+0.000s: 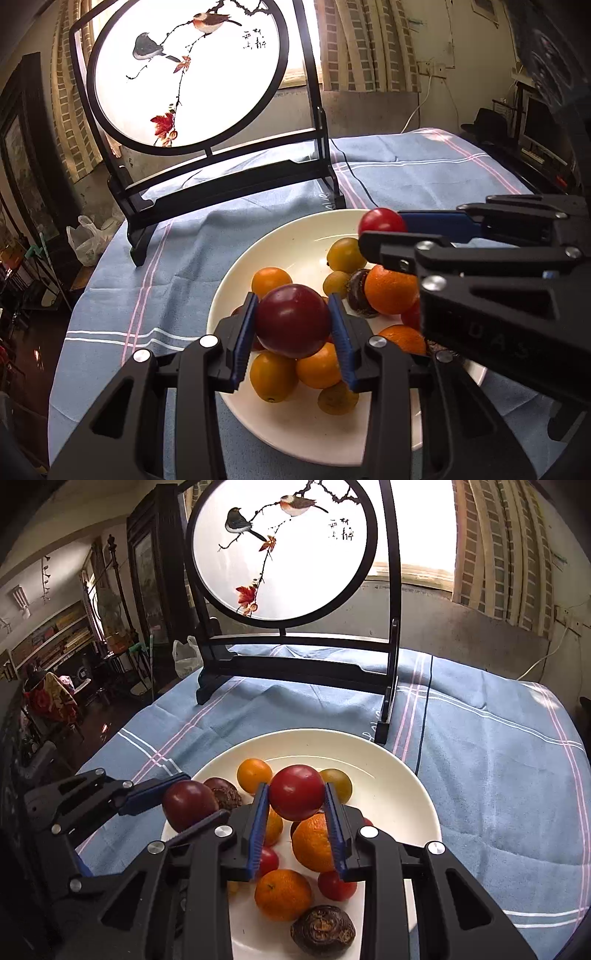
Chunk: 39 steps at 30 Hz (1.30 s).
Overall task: Organize fruits
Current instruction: 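Carry both tomatoes onto the white plate and open both tools, then withdraw both open tools from the plate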
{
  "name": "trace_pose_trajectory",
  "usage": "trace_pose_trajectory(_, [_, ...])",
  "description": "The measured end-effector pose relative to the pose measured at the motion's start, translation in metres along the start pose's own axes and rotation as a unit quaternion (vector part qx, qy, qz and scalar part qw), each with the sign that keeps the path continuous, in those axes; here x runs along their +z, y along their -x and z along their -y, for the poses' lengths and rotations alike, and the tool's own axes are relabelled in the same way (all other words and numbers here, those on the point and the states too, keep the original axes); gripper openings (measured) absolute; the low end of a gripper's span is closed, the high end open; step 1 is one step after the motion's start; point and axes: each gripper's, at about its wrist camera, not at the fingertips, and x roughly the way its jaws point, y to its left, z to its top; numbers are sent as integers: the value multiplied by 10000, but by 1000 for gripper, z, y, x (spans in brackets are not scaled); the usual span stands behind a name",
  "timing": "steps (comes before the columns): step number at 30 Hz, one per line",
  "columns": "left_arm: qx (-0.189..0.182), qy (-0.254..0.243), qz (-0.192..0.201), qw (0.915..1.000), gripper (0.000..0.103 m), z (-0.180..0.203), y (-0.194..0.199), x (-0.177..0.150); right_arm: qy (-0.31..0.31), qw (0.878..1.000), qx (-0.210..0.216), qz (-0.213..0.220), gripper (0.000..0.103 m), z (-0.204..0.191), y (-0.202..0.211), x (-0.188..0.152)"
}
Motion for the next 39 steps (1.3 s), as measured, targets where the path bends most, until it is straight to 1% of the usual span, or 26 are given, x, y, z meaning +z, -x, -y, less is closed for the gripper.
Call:
trace_pose_trajectory(1, [-6, -25, -17, 10000, 39, 1, -2, -1, -12, 10000, -61, -29, 30, 0, -5, 2])
trace_pose_trajectory(2, [-19, -60, -23, 10000, 39, 2, -3, -3, -17, 9999, -34, -123, 30, 0, -11, 4])
trace_pose_trajectory(3, [9, -100, -5, 9999, 45, 4, -3, -4, -3, 9997, 4, -252, 31, 0, -15, 4])
trace_pose_trajectory(4, [93, -118, 39, 9999, 60, 5, -2, -6, 24, 9995, -58, -321, 37, -1, -19, 4])
trace_pose_trajectory(6, [215, -75, 190, 9996, 76, 3, 3, -8, 24, 9998, -94, -169, 49, -1, -11, 4])
trace_pose_trajectory(9, [160, 18, 237, 9996, 78, -2, 13, -9, -220, 9997, -26, 133, 57, 7, 14, 4])
trace_pose_trajectory(11, [239, 82, 426, 9988, 87, -5, 26, -10, -307, 9988, 12, 369, 61, 11, 36, 0])
trace_pose_trajectory(12, [277, 103, 553, 9980, 94, -7, 34, -11, -318, 9983, -8, 494, 65, 12, 49, -4])
trace_pose_trajectory(13, [322, 111, 696, 9970, 97, -8, 43, -12, -311, 9976, -57, 620, 70, 12, 61, -9])
trace_pose_trajectory(14, [385, 118, 853, 9955, 97, -9, 53, -14, -312, 9964, -150, 772, 73, 13, 74, -15])
trace_pose_trajectory(15, [423, 136, 988, 9941, 97, -10, 61, -15, -314, 9949, -251, 921, 79, 14, 86, -23])
trace_pose_trajectory(16, [423, 159, 1096, 9929, 97, -11, 69, -17, -313, 9934, -343, 1048, 80, 13, 98, -33])
trace_pose_trajectory(18, [410, 246, 1196, 9917, 98, -12, 81, -20, -344, 9910, -477, 1200, 81, 14, 113, -49])
trace_pose_trajectory(21, [379, 453, 1276, 9901, 98, -15, 92, -26, -466, 9887, -594, 1295, 81, 15, 127, -70])
trace_pose_trajectory(26, [353, 639, 1209, 9900, 98, -16, 98, -33, -600, 9895, -501, 1220, 82, 12, 128, -88])
trace_pose_trajectory(29, [379, 657, 1228, 9895, 98, -16, 101, -36, -512, 9897, -550, 1219, 82, 5, 125, -92])
trace_pose_trajectory(32, [402, 635, 1355, 9879, 97, -14, 105, -39, -498, 9904, -460, 1204, 82, 2, 122, -95])
trace_pose_trajectory(37, [427, 654, 1322, 9881, 97, -10, 102, -38, -474, 9921, -408, 1090, 82, -1, 114, -98])
trace_pose_trajectory(39, [376, 696, 1275, 9887, 97, -12, 98, -38, -487, 9921, -409, 1077, 82, -1, 112, -99])
